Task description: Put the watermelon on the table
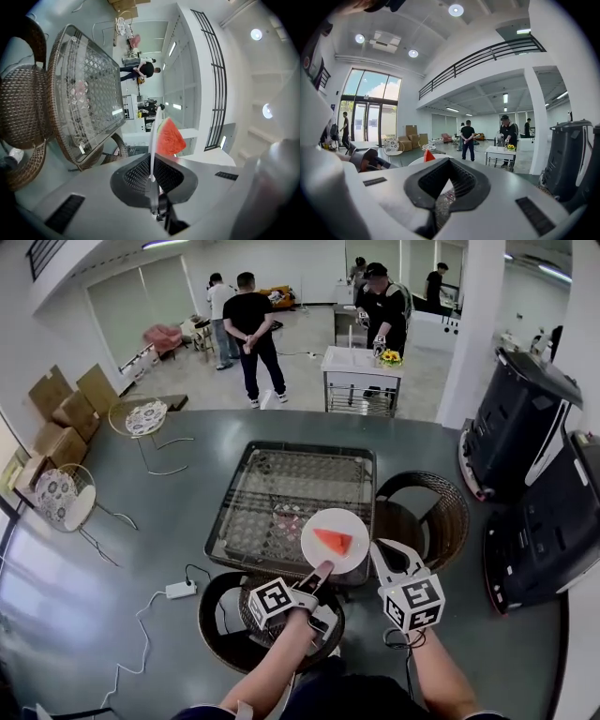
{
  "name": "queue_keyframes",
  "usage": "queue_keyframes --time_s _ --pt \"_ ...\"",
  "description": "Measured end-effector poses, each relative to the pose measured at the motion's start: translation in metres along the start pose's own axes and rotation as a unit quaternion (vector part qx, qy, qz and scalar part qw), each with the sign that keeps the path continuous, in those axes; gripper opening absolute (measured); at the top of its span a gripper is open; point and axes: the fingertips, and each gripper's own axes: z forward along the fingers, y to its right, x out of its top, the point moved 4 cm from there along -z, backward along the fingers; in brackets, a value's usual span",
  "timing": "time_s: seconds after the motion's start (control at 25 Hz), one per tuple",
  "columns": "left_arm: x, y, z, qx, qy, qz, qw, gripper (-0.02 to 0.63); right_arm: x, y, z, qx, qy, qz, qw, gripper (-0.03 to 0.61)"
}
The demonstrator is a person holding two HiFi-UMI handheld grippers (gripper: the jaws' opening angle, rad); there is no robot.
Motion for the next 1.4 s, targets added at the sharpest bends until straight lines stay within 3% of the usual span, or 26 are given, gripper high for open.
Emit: queue_keyframes --time_s 0.52,1.0,1.4 --pt "0.043 -0.009 0.028 0.009 0.005 0.0 0.9999 0.014 0.004 0.026 0.062 0.006 0.001 0.01 1.0 0.0" --pt "0.066 -0.018 0.04 0.016 0.072 -0.012 0.9972 0.014 -0.006 0.036 0.106 0.082 -0.01 0.008 0.997 0.0" --pt "0.082 -0.027 0.053 0.033 0.1 -0.015 0.9943 0.014 -0.011 0.049 0.141 0.117 -0.017 0.014 0.993 0.0"
